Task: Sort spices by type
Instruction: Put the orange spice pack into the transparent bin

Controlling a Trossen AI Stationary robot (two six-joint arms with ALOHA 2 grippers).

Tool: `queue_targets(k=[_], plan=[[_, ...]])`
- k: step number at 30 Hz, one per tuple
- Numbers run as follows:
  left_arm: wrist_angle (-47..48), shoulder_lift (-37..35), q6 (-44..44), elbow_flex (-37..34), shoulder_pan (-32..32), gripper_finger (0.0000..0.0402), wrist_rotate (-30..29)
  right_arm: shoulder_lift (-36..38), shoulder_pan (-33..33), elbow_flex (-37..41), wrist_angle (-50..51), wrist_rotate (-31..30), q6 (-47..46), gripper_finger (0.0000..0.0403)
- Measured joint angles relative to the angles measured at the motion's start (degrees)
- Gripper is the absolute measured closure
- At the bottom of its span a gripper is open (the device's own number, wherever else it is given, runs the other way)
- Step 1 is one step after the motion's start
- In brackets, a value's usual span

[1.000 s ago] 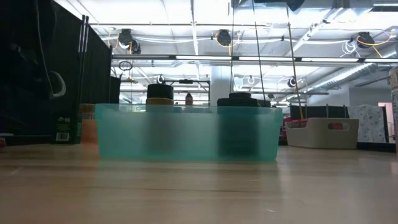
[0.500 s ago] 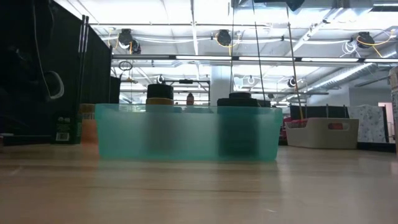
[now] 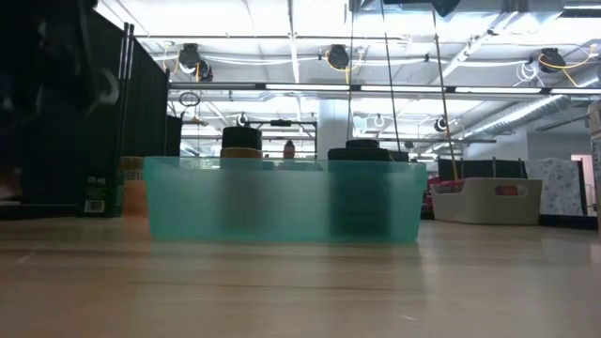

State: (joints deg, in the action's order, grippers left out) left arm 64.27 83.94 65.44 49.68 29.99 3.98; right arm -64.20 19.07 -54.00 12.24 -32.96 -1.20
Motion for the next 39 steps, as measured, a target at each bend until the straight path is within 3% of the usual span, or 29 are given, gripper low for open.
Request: queue_targets(k=[7, 15, 20, 23, 28, 30, 34, 39], plan=[[7.31, -0.02, -4.76, 9.16, -1.40, 0.0360, -3.34, 0.00, 0.00, 0.00, 0.04, 0.00, -0.01, 0.0403], [11.27, -0.46, -12.47, 18.71, -4.88, 0.0360, -13.92, 0.00, 0.00, 0.00, 0.05, 0.01, -0.03, 0.0403], [10.13, -0.56, -23.98, 23.62, -8.48, 0.0360, -23.57, 0.00, 0.00, 0.00, 0.08, 0.01, 0.20, 0.0403], [4.27, -0.77, -34.03, 24.34, -12.57, 0.0360, -25.84, 0.00, 0.00, 0.00, 0.10, 0.00, 0.25, 0.0403], [-11.28, -1.16, -51.77, 24.36, -21.20, 0.0360, -25.89, 0.00, 0.00, 0.00, 0.60, -0.51, 0.40, 0.0403], [-17.01, -1.14, -57.57, 24.36, -25.03, 0.0360, -25.07, 0.34, 0.03, 0.00, 0.81, -3.29, 0.39, 0.0403], [-28.12, -1.16, -64.53, 24.36, -33.29, 0.0360, -15.69, 2.41, 0.50, 0.00, 3.59, -8.92, -1.94, 0.0403], [-36.78, -1.16, -63.44, 24.36, -43.33, 0.0360, -5.30, 3.94, 0.52, 0.00, 6.21, -9.30, -4.62, 0.0403]])
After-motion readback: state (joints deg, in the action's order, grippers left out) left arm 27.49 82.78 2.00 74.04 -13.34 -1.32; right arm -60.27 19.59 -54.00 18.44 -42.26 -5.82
